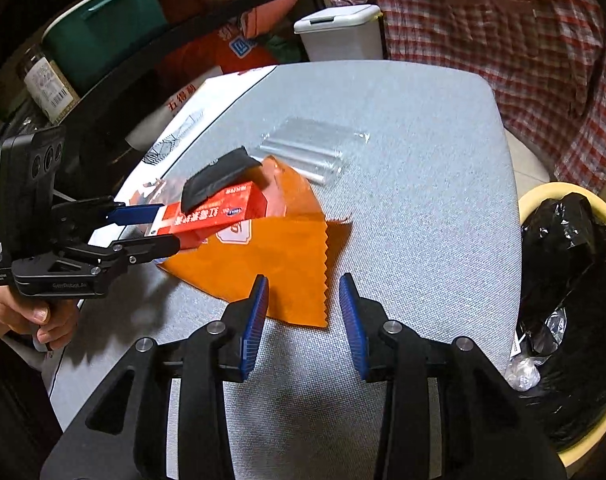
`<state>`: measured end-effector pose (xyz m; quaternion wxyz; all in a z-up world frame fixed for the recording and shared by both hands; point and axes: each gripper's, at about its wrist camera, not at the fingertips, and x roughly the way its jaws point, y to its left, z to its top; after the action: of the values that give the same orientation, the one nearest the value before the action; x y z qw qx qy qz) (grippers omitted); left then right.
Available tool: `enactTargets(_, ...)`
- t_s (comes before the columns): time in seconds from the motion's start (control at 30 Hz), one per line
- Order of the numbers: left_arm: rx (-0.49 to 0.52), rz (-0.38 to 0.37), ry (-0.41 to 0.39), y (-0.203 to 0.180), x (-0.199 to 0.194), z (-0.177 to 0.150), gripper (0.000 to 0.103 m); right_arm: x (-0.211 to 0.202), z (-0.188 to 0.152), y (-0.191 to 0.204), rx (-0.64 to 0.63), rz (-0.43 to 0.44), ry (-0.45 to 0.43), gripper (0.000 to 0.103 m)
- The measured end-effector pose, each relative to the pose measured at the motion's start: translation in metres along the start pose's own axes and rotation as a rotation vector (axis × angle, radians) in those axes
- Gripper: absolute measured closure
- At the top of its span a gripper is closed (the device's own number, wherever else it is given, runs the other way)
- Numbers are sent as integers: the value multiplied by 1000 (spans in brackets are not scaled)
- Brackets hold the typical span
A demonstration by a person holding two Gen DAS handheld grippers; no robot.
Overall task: Collect trash
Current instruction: 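Grasp the red medicine box with the left tool while the right tool grasps the orange packet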
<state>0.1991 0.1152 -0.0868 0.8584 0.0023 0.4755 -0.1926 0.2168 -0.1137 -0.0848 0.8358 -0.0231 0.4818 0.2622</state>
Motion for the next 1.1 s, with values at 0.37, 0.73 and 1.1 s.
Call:
enactTargets(0.37, 14, 12, -3, -1, 1, 5, 46, 4, -3, 2, -20, -20, 17, 78)
enactTargets(0.73, 81, 40, 0, -13, -1, 6, 57, -12, 1, 4, -38, -32, -37, 100)
enactTargets(1.1, 75, 19, -74, -22, -31, 14, 63, -64, 5, -1, -22, -57, -165, 102)
